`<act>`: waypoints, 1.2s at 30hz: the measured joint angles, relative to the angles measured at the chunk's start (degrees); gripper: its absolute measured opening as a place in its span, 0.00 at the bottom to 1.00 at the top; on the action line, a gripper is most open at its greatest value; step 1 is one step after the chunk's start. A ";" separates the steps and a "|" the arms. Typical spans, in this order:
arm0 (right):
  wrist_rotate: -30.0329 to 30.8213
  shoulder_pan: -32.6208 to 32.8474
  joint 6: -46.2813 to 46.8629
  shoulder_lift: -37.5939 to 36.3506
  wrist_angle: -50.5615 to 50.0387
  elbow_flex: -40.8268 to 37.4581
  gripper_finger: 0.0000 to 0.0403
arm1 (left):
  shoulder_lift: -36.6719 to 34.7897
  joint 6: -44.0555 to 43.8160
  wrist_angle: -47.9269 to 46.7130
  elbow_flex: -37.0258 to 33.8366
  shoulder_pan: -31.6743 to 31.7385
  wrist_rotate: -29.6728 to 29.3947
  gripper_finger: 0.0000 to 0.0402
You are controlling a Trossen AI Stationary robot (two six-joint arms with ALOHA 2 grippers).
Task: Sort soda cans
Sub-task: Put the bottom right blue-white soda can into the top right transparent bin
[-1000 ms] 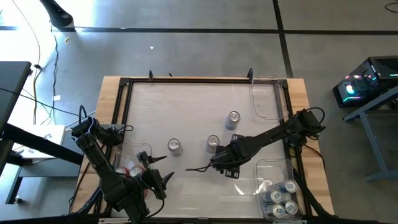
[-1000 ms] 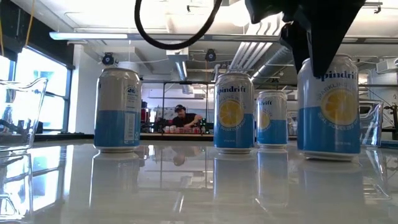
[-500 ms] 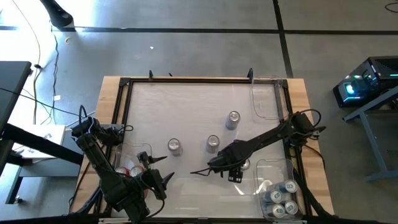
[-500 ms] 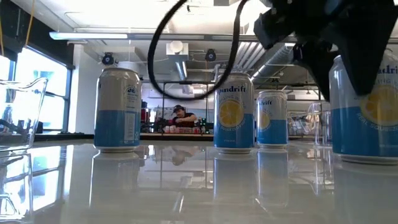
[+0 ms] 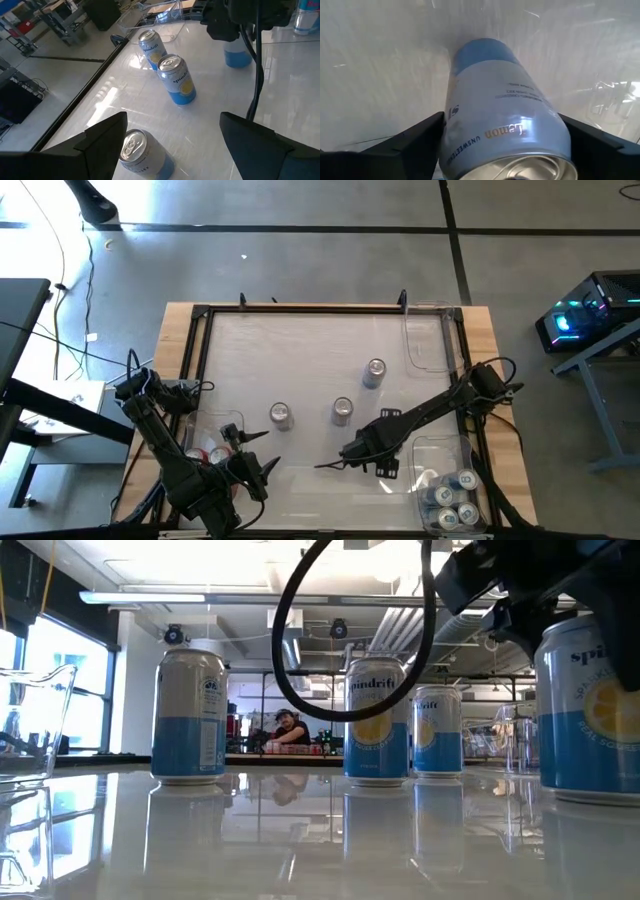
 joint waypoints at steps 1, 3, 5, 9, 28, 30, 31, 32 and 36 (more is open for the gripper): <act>-0.02 0.14 -0.01 0.00 0.15 0.03 0.82 | 0.00 0.00 0.00 0.00 0.00 0.00 0.78; -0.21 0.18 -0.23 -0.04 0.28 0.03 0.77 | 0.00 0.00 0.00 0.00 0.00 0.00 0.78; -0.32 0.18 -0.40 -0.14 0.24 0.06 0.72 | 0.00 0.00 0.00 0.00 0.00 0.01 0.78; 0.26 -0.23 -0.53 -1.58 0.32 0.32 0.71 | 0.00 0.00 0.00 0.00 0.00 0.00 0.78; 23.72 -34.30 -2.86 -31.95 -9.95 -6.80 0.71 | 0.04 1.55 -0.25 -0.02 0.92 -0.37 0.78; 24.06 -39.79 -4.45 -32.85 -9.63 -9.62 0.71 | 0.04 1.55 -0.49 -0.02 0.92 -0.35 0.78; 23.90 -42.31 -5.28 -32.89 -9.63 -10.88 0.71 | 0.04 1.55 -0.64 -0.02 0.92 -0.35 0.78; 24.02 -44.51 -5.91 -32.89 -9.65 -12.16 0.71 | 0.04 1.55 -0.68 -0.02 0.92 -0.35 0.78; 23.69 -51.76 -9.52 -32.09 -9.71 -16.56 0.71 | 0.04 1.55 -0.83 -0.02 1.20 -0.42 0.78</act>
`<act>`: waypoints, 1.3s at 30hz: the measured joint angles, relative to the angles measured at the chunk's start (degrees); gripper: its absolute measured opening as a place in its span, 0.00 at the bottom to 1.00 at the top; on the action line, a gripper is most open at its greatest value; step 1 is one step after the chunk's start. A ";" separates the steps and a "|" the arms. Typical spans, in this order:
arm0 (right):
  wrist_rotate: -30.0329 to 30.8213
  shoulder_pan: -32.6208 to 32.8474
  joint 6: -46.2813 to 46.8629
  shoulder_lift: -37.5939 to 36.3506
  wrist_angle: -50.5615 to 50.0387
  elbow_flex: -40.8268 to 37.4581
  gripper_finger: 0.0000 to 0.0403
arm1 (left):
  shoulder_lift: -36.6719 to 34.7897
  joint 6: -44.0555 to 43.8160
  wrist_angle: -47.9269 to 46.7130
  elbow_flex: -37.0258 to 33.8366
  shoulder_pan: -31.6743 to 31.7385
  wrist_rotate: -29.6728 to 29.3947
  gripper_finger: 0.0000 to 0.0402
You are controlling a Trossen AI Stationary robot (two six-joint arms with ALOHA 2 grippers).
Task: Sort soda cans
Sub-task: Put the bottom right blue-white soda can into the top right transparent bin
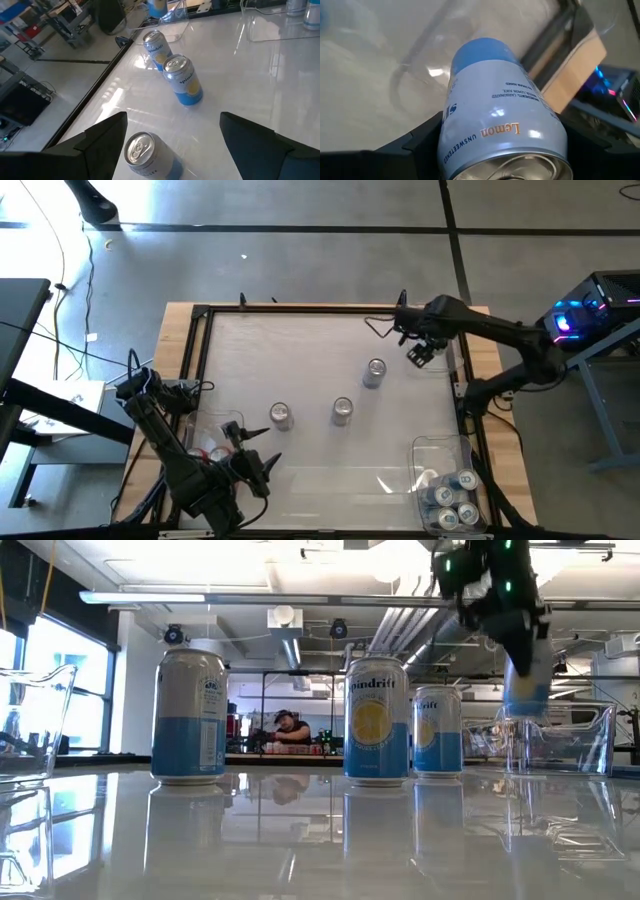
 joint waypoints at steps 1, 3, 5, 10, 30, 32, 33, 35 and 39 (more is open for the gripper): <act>-0.07 -1.38 -1.19 0.45 0.12 -1.16 0.71 | 0.00 0.00 -0.13 0.00 0.01 0.00 0.78; -1.26 -3.72 -3.48 1.07 0.46 -3.38 0.71 | 0.00 0.00 -0.27 0.00 0.11 -0.02 0.78; -3.12 -5.64 -5.57 1.32 0.05 -5.79 0.71 | 0.00 0.00 -0.56 0.00 0.10 -0.06 0.78; -3.52 -9.80 -7.76 1.47 0.14 -11.47 0.71 | 0.00 -0.01 -1.18 0.00 0.09 -0.10 0.78; -4.76 -13.08 -12.40 1.51 2.53 -17.70 0.85 | 0.00 -0.09 -2.19 0.00 0.37 -0.10 0.78; -4.26 -13.06 -12.64 1.51 2.42 -17.70 0.85 | 0.00 -0.07 -2.19 0.00 0.37 -0.08 0.78; -4.14 -13.06 -12.65 1.51 2.16 -17.70 0.86 | 0.00 -0.07 -2.19 0.00 0.37 -0.08 0.78; -3.72 -13.06 -12.52 1.51 1.61 -17.70 0.86 | 0.00 -0.08 -2.21 0.00 0.37 -0.08 0.78; -3.58 -13.05 -12.03 1.51 1.05 -17.70 0.86 | 0.00 -0.07 -2.21 0.00 0.37 -0.08 0.78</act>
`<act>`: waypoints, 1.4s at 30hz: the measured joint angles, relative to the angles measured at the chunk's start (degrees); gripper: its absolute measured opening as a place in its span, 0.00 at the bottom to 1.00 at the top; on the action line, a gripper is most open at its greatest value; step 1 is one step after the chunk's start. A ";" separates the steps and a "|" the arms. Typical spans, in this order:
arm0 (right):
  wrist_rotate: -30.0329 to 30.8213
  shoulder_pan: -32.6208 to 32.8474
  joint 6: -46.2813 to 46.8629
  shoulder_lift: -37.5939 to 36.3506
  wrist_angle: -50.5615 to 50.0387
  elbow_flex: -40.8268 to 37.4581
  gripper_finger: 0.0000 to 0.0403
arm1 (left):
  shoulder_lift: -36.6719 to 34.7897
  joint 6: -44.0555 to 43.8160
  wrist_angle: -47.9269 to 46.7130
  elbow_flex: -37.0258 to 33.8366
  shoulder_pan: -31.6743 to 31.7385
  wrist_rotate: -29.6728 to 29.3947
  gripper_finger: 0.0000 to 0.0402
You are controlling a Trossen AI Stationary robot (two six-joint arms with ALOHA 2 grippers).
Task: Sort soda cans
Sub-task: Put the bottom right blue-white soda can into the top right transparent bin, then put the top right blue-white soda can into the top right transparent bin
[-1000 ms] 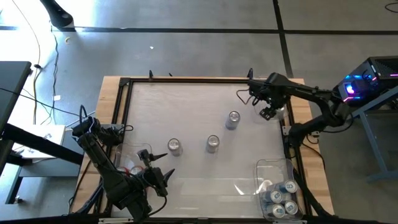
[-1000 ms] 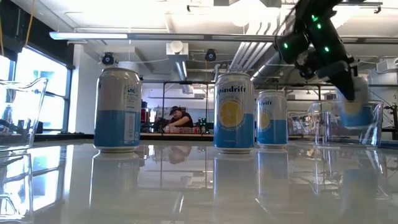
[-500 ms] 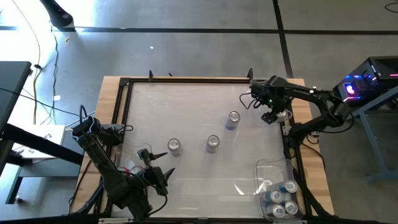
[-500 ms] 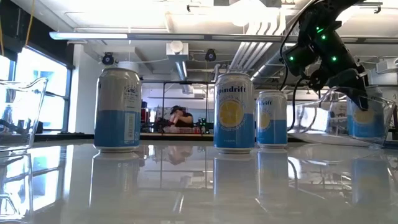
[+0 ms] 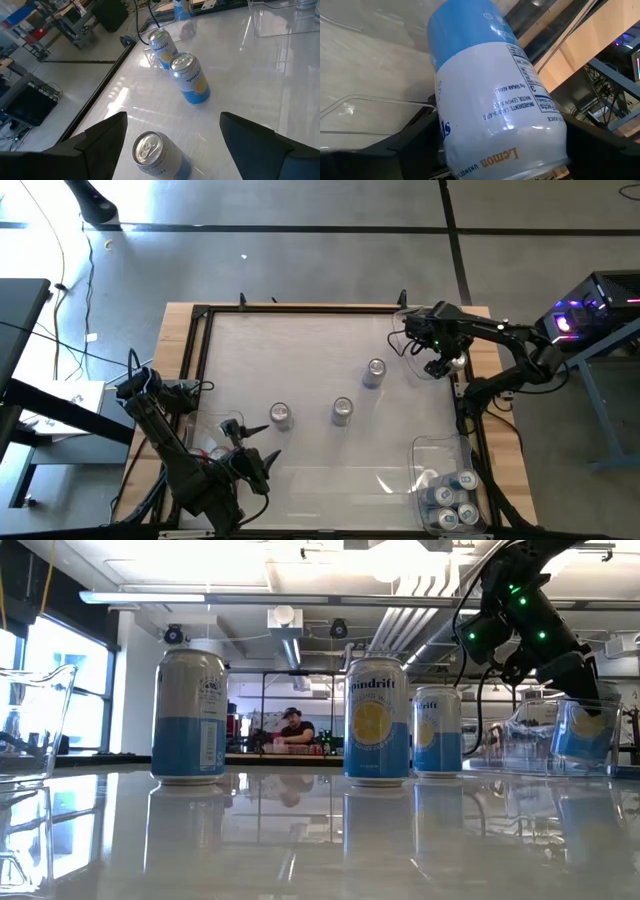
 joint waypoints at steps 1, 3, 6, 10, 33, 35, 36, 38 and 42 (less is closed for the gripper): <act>-0.02 0.00 0.09 0.00 -0.02 0.00 0.87 | 0.00 0.00 0.00 0.00 0.02 0.00 0.78; -0.06 0.01 0.46 0.00 0.00 0.00 0.87 | 0.00 0.00 -0.01 0.00 0.02 0.00 0.78; -0.27 0.04 0.46 0.00 0.03 0.00 0.87 | 0.00 0.02 -0.02 0.00 0.02 0.00 0.78; -2.27 0.06 -0.64 0.00 1.20 0.00 0.87 | 0.00 0.02 -0.03 0.00 0.03 0.00 0.78; -3.56 0.10 -2.13 -1.41 1.86 0.13 0.87 | 0.00 -0.50 -0.02 0.00 0.04 0.20 0.78; -3.57 0.10 -0.79 -2.63 0.69 0.57 0.87 | 0.00 -0.55 -0.02 0.00 0.04 0.28 0.78; -3.56 0.10 -0.44 -3.35 0.30 1.13 0.87 | 0.00 -0.55 -0.01 0.00 0.00 0.29 0.78; -3.55 0.10 0.59 -4.85 -0.60 2.74 0.87 | 0.00 -0.55 -0.02 0.00 -0.21 0.44 0.78; -3.56 0.12 2.80 -7.93 -0.94 7.60 0.87 | -0.02 -0.84 -0.19 0.00 -0.56 0.57 0.78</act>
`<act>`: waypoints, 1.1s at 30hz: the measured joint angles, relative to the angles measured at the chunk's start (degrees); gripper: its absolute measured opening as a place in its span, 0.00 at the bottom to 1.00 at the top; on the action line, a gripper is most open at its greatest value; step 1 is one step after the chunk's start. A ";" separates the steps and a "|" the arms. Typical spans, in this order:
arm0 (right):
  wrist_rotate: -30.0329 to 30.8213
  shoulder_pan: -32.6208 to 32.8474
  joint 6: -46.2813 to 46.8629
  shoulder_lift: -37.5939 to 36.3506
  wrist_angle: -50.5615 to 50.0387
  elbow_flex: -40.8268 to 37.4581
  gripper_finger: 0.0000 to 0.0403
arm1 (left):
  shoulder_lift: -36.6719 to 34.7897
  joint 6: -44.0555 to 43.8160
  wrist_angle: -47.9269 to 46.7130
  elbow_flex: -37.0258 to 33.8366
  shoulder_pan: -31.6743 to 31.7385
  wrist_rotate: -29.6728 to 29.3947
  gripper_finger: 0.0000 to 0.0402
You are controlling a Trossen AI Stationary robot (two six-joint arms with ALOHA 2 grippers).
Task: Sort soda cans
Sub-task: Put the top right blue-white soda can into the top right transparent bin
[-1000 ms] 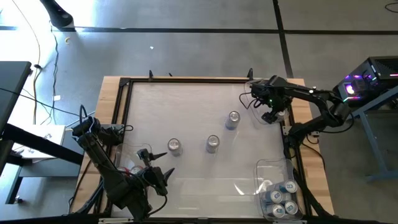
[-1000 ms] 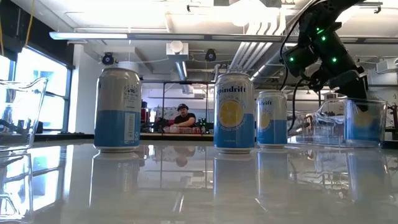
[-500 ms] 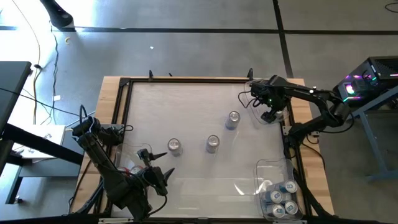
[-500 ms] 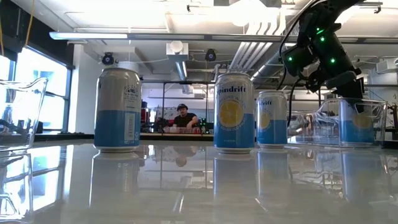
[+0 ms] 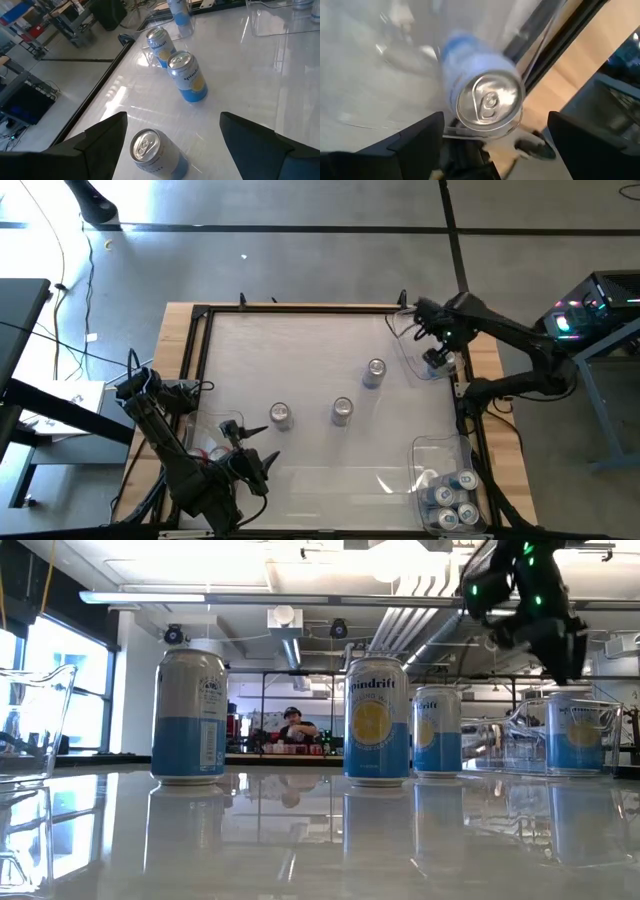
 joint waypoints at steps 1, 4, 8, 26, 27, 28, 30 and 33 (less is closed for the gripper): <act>0.00 0.00 0.62 -0.80 0.00 1.45 0.87 | 0.01 -0.53 -0.45 0.00 -0.03 -0.01 0.78; 0.05 1.69 2.83 -2.99 1.27 5.52 0.87 | 0.00 -3.80 -3.61 0.00 -0.48 -0.02 0.78; -0.88 8.17 4.76 -6.82 9.36 7.91 0.87 | -0.43 -7.85 -5.25 -1.00 -1.60 -0.43 0.78; -2.81 31.22 4.65 0.32 53.37 1.67 0.87 | -2.28 -16.13 -5.58 -8.17 -2.74 2.38 0.78; -1.28 31.62 4.25 1.68 52.29 1.64 0.87 | -2.42 -15.81 -5.63 -8.17 -2.73 2.33 0.78; 0.38 31.86 4.31 2.88 51.02 1.61 0.87 | -2.45 -15.77 -5.64 -8.17 -2.66 2.29 0.78; 3.19 32.03 6.61 5.00 48.76 1.60 0.87 | -2.39 -15.74 -5.54 -8.17 -2.46 2.34 0.78; 4.10 31.81 10.50 8.09 45.29 1.60 0.87 | -2.39 -15.74 -5.60 -8.17 -2.45 2.38 0.78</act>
